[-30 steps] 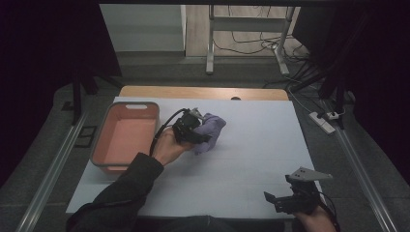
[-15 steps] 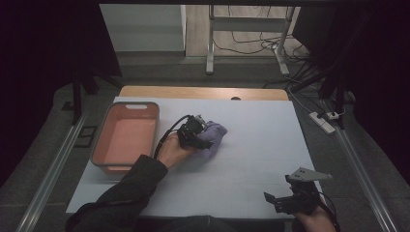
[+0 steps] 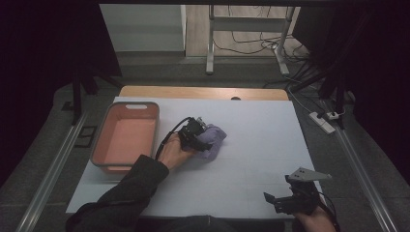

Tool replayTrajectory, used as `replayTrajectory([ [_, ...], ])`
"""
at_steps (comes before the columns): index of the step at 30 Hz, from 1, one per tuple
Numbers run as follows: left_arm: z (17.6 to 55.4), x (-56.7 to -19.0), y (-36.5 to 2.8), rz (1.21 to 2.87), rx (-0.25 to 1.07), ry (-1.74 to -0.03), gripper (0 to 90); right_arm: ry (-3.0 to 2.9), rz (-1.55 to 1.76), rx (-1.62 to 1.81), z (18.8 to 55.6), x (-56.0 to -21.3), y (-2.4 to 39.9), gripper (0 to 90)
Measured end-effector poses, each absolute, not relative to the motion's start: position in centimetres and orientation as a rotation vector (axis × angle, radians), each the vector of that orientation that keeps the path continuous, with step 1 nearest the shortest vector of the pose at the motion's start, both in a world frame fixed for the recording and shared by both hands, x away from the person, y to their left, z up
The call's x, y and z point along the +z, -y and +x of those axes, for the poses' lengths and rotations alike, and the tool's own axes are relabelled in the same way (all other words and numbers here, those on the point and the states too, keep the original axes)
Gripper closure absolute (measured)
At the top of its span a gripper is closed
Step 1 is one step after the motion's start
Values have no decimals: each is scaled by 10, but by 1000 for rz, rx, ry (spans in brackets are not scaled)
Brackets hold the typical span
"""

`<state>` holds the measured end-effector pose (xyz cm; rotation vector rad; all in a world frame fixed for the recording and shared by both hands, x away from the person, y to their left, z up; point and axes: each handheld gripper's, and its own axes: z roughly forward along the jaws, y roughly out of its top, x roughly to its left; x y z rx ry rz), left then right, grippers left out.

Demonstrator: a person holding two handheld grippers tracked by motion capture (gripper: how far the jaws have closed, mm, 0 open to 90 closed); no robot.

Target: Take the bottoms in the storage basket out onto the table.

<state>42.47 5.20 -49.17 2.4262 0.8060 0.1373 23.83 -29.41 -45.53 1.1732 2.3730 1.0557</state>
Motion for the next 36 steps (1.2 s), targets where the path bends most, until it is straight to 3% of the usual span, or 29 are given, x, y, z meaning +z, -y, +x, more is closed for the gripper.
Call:
replayTrajectory([
  [14,429,-499,-52,2402,156,-890,180,-2379,1165,1051,238,-455,294,5],
  [26,426,-496,-49,2423,230,-885,95,-2379,1161,1049,238,-455,294,5],
  [36,427,-494,-50,2422,197,-903,80,-2380,1157,1049,238,-455,294,5],
])
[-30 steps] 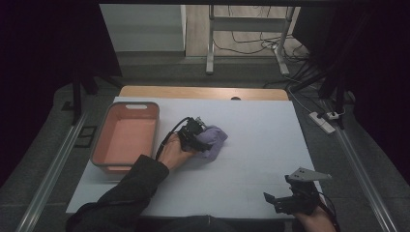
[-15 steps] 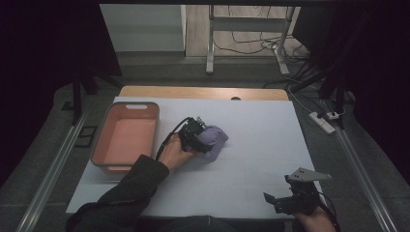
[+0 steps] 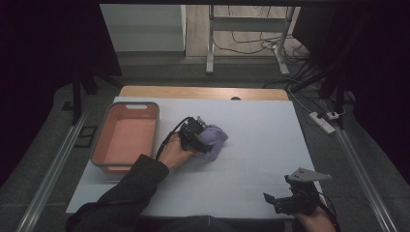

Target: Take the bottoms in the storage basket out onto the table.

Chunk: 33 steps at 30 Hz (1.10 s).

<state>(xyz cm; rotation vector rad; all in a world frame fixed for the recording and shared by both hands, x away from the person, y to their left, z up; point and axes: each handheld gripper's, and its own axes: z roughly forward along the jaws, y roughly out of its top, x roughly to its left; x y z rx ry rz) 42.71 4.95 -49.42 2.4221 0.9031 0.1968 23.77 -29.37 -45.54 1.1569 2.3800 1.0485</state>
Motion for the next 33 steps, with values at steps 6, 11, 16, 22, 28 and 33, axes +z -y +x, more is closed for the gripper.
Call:
replayTrajectory([
  [6,427,-492,-50,2415,175,-906,68,-2380,1157,1048,238,-455,294,5],
  [11,427,-491,-51,2411,137,-885,34,-2379,1159,1049,238,-455,294,5],
  [16,428,-492,-53,2391,93,-875,0,-2380,1159,1049,237,-455,293,5],
  [22,428,-491,-54,2369,78,-848,0,-2380,1158,1048,237,-455,293,5],
  [28,428,-489,-55,2345,56,-829,0,-2380,1157,1048,237,-455,293,5],
  [33,426,-487,-55,2349,74,-781,0,-2380,1158,1048,237,-455,293,5],
])
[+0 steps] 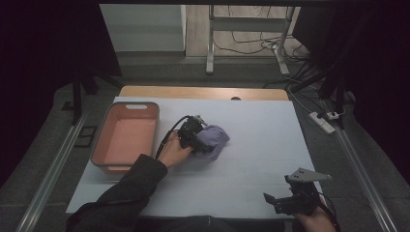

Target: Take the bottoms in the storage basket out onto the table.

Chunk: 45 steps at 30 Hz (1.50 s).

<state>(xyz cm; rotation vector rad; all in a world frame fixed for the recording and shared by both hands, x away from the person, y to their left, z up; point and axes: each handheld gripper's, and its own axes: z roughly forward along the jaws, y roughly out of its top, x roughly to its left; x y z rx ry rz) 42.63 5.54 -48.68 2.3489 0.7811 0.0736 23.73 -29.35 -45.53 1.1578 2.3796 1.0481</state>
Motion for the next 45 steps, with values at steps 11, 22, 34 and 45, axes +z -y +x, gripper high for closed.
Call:
replayTrajectory([
  [11,423,-481,-57,2313,45,-735,0,-2380,1156,1048,237,-455,294,5],
  [22,420,-475,-58,2309,35,-719,0,-2382,1156,1048,237,-455,293,5],
  [34,418,-468,-59,2305,40,-706,0,-2386,1156,1048,237,-455,293,5],
  [45,415,-461,-62,2291,43,-692,0,-2390,1157,1048,237,-456,293,5],
])
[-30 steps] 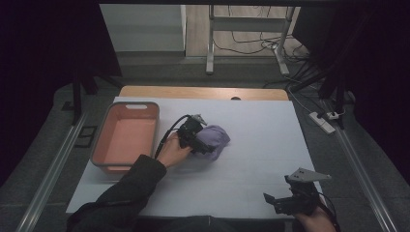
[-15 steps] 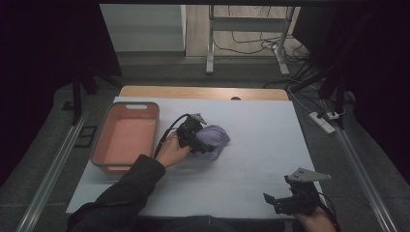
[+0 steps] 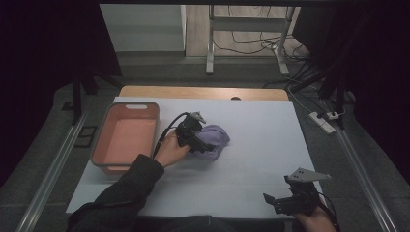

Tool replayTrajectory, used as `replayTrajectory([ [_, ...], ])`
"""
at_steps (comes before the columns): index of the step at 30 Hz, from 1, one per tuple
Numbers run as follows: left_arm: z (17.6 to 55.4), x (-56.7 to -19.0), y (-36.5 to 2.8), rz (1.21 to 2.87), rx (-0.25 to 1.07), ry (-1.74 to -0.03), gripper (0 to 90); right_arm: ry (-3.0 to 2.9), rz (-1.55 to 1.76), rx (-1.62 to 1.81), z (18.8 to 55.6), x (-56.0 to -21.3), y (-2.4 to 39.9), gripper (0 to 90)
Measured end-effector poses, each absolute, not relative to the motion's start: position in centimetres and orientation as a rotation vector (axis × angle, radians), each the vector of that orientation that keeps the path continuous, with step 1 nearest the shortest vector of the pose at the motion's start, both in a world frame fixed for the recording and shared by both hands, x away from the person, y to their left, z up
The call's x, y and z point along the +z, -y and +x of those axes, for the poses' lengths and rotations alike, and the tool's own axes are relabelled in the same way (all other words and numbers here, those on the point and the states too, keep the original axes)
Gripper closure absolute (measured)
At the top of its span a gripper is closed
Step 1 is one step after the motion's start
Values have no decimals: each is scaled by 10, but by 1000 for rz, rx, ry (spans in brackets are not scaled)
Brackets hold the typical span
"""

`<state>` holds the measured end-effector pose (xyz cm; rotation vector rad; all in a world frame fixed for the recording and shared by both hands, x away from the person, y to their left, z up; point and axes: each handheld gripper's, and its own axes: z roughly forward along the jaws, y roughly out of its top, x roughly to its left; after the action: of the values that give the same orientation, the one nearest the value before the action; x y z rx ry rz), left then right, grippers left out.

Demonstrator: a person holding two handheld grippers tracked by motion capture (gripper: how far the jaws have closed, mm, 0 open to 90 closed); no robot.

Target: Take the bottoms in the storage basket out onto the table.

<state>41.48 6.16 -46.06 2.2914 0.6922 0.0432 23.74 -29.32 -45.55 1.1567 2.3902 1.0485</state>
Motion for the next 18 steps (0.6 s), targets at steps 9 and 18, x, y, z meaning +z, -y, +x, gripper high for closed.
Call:
replayTrajectory([
  [9,409,-451,-62,2276,59,-663,0,-2394,1152,1046,237,-456,293,5],
  [18,404,-447,-64,2279,66,-643,0,-2392,1149,1043,237,-456,293,5],
])
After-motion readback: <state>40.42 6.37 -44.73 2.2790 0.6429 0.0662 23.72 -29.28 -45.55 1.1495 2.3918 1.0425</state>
